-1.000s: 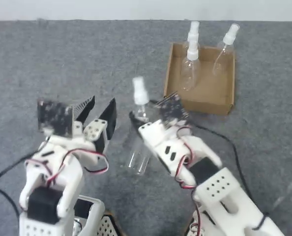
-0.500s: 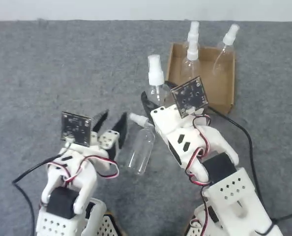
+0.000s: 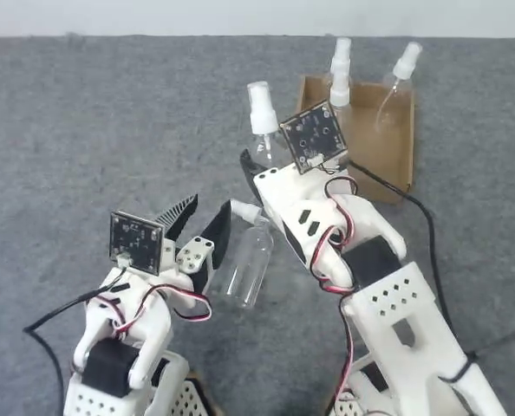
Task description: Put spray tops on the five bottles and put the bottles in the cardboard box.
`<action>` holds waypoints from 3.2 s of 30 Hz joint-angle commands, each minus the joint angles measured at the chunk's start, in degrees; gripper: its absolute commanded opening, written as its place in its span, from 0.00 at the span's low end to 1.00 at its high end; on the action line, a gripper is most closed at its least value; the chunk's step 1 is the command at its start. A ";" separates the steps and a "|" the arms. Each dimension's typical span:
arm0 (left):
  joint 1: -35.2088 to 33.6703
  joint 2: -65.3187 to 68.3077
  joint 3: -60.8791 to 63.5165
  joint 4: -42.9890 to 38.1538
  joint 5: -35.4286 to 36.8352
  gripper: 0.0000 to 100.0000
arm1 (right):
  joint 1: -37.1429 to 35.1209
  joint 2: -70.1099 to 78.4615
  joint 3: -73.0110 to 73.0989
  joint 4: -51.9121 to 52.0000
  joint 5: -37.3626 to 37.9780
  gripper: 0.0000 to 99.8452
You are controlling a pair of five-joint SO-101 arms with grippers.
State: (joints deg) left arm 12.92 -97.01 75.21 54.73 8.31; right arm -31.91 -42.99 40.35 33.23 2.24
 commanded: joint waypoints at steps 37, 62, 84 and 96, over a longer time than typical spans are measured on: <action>0.44 -1.05 -1.80 0.18 -1.93 0.32 | -5.23 2.68 -8.00 5.05 0.97 0.01; 0.44 -1.05 -4.35 3.69 -3.25 0.32 | -4.97 -2.07 -9.41 7.60 1.05 0.01; -0.09 -0.97 -0.57 -1.58 -3.52 0.32 | -9.01 -6.02 -14.95 17.98 0.70 0.01; 0.00 -0.97 -0.48 -0.70 -3.52 0.32 | -1.54 -2.51 -16.62 18.86 1.05 0.01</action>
State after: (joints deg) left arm 13.27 -98.15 75.21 55.08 4.97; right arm -37.45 -47.03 28.66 51.69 2.68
